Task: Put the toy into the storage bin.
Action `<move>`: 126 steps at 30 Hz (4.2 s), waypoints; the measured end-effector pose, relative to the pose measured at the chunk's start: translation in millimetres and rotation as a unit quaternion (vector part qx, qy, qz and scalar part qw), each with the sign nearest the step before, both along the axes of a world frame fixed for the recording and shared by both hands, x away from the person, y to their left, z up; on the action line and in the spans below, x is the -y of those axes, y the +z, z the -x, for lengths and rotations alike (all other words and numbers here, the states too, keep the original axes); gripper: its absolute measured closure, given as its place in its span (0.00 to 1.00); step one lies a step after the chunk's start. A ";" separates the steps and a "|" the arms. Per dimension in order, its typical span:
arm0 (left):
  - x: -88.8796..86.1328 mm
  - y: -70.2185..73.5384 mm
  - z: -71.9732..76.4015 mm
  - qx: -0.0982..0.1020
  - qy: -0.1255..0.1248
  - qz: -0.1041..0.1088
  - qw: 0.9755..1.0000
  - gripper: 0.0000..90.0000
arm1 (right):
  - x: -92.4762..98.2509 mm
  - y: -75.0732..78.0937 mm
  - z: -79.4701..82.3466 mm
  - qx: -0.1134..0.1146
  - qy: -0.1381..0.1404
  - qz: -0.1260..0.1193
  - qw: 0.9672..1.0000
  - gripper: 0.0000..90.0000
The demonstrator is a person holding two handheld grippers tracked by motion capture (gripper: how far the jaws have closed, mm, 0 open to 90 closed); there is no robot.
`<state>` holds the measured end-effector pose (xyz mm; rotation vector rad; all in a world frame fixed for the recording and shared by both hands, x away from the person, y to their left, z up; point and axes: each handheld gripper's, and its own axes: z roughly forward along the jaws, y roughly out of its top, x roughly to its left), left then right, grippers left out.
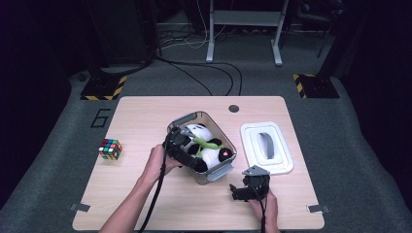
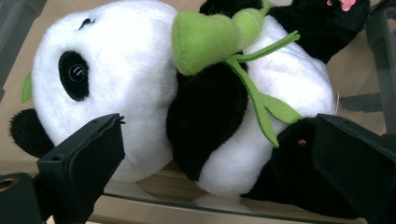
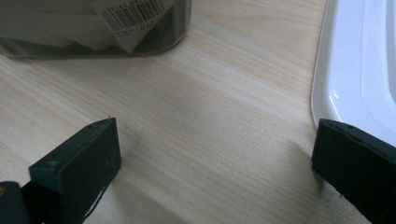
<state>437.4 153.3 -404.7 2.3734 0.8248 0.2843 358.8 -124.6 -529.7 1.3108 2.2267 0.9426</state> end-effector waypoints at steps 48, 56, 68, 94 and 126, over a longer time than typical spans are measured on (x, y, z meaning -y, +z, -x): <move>11.5 1.9 3.2 -0.015 -0.016 0.018 1.000 0.05 | -0.1 0.0 0.1 0.000 -0.001 0.000 1.000 0.01; 9.7 2.4 1.5 -0.023 -0.013 0.054 0.998 0.05 | 0.4 -0.1 -0.2 0.002 0.001 0.001 1.000 0.01; 11.5 -0.8 6.5 -0.012 -0.013 0.027 0.999 0.07 | 0.0 0.0 -0.1 0.000 -0.001 0.000 1.000 0.01; -90.6 29.0 18.3 0.062 0.082 0.124 0.987 0.02 | 0.0 0.1 -0.2 0.000 -0.001 0.000 1.000 0.01; -253.7 -41.7 -13.3 0.075 0.289 0.109 0.948 0.00 | 0.1 0.0 -0.3 0.001 0.000 0.001 1.000 0.01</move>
